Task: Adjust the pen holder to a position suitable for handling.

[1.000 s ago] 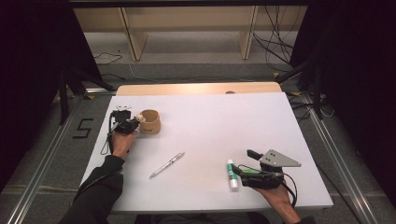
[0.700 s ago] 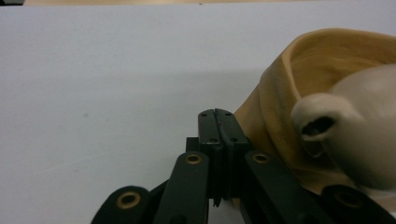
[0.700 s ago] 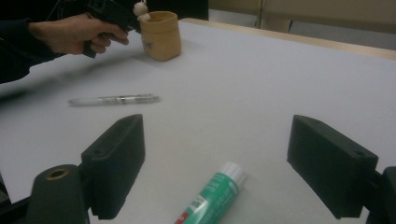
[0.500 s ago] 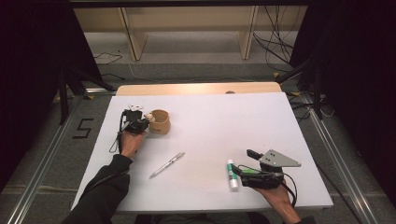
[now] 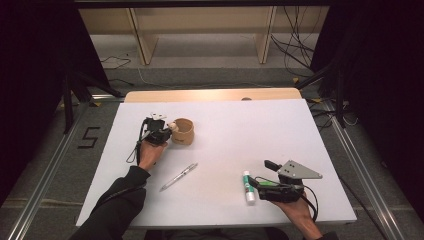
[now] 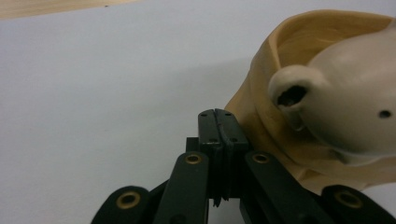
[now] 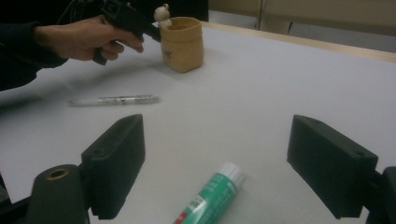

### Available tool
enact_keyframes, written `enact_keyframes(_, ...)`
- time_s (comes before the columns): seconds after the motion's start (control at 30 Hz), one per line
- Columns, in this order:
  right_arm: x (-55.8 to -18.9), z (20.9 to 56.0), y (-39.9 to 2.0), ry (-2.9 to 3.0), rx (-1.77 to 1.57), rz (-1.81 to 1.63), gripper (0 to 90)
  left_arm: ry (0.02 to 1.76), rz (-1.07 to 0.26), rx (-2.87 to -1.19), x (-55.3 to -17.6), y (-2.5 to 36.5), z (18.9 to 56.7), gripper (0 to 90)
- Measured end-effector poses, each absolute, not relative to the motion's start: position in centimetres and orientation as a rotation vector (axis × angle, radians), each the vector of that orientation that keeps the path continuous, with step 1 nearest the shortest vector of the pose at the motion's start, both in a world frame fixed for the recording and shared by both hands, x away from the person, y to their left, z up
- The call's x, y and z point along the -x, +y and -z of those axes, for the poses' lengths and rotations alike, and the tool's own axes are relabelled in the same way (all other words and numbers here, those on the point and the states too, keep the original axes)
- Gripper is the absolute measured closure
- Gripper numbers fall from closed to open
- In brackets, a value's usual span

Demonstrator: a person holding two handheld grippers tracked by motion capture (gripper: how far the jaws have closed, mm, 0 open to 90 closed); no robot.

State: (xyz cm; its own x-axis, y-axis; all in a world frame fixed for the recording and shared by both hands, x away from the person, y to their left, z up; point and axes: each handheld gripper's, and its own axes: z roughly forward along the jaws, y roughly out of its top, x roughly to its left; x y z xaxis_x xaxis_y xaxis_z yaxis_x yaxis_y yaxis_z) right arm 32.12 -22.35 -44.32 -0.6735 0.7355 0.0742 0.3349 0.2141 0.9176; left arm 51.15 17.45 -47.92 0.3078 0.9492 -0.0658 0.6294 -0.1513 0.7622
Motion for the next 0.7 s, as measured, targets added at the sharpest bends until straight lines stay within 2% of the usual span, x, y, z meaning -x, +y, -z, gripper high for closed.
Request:
enact_keyframes(0.27,-32.1,44.3,-22.4,2.117,-0.989,-1.449,20.0,1.324,-0.561,-1.924,-50.4,14.6,47.7,89.5)
enact_keyframes(0.7,-32.1,44.3,-22.3,2.120,-0.989,-1.447,20.0,1.278,-0.540,-1.951,-49.9,13.0,47.5,89.5)
